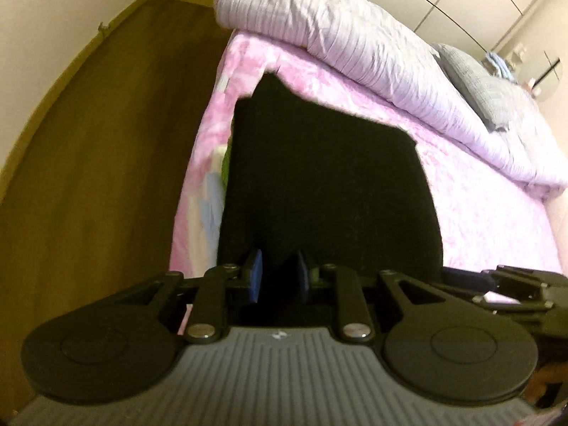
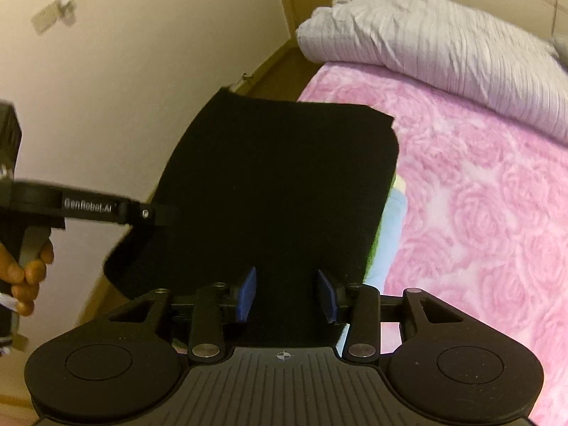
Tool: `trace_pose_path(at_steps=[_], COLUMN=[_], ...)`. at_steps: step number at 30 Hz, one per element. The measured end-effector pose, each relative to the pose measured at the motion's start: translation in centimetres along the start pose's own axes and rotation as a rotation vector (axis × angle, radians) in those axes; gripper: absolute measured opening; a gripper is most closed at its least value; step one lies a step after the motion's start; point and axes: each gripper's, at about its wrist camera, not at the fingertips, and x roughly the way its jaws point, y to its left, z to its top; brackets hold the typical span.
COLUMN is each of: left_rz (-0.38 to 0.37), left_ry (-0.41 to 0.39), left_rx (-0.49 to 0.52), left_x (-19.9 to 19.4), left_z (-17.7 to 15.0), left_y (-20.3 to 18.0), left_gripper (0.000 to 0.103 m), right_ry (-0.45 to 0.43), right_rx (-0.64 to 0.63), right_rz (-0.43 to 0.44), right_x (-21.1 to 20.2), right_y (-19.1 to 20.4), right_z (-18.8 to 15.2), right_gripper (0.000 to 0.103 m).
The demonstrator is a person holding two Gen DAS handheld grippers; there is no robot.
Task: Fold clothes
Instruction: 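Lower the cardigan onto the green towel with both grippers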
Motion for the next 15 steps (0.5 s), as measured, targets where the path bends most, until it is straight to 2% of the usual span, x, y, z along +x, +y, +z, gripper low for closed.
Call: trace_pose_path(at_steps=[2, 5, 7, 10, 15], left_rz=[0.002, -0.014, -0.011, -0.012, -0.004], left_ry=[-0.032, -0.061, -0.061, -0.037, -0.004], left_rx=[0.036, 0.077, 0.106, 0.111, 0.107], left_x=[-0.9, -1.1, -0.5, 1.5, 4.2], left_z=[1.2, 3.1, 4.1, 5.0, 5.3], left_y=[-0.7, -1.2, -1.4, -0.9, 0.4], left_gripper=[0.015, 0.015, 0.015, 0.015, 0.011], right_ry=[-0.045, -0.124, -0.142, -0.131, -0.048], right_rx=[0.074, 0.128, 0.156, 0.176, 0.156], right_rz=[0.026, -0.006, -0.028, -0.045, -0.023], right_x=[-1.2, -2.4, -2.2, -1.0, 2.1], right_y=[-1.3, -2.9, -4.0, -4.8, -4.2], right_z=[0.9, 2.7, 3.9, 4.7, 4.2], right_gripper=[0.042, 0.042, 0.042, 0.039, 0.034])
